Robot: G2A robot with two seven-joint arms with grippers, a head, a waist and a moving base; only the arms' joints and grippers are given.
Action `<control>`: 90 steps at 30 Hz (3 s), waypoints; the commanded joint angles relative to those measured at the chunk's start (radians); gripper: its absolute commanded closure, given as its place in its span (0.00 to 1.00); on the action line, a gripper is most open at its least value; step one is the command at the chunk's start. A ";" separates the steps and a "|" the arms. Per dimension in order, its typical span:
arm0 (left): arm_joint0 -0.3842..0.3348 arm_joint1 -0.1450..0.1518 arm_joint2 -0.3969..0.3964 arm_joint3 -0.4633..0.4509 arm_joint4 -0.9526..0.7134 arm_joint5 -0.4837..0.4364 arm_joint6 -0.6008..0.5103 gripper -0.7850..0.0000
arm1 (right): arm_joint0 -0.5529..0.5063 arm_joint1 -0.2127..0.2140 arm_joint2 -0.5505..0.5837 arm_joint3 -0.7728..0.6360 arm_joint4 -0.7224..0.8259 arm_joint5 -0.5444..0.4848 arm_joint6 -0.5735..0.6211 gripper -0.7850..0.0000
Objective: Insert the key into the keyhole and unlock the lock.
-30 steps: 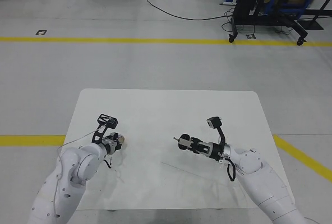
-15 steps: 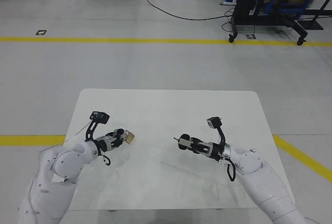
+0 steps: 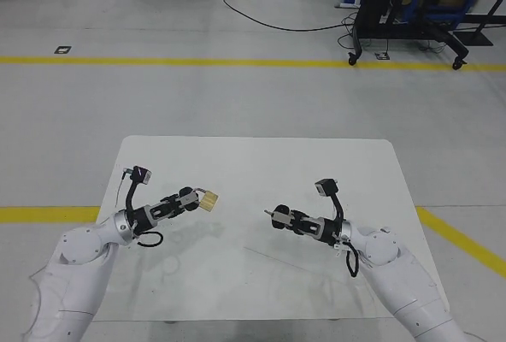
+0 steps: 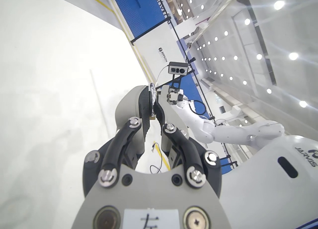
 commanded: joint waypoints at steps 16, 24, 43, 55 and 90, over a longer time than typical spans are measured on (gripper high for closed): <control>-0.030 -0.037 0.135 0.159 -0.446 0.113 -0.105 1.00 | 0.075 -0.048 -0.165 -0.031 0.011 -0.018 -0.130 1.00; -0.103 -0.062 0.202 0.272 -0.638 0.160 -0.269 1.00 | 0.159 -0.096 -0.269 0.053 0.002 -0.137 -0.251 1.00; -0.138 -0.076 0.223 0.301 -0.668 0.162 -0.408 1.00 | 0.239 -0.141 -0.330 0.163 -0.030 -0.190 -0.330 1.00; -0.110 -0.064 0.184 0.234 -0.558 0.138 -0.385 1.00 | 0.242 -0.144 -0.304 0.160 -0.029 -0.209 -0.340 1.00; -0.051 -0.013 0.191 0.091 -0.463 0.102 -0.349 1.00 | 0.222 -0.129 -0.272 0.139 0.090 -0.166 -0.156 1.00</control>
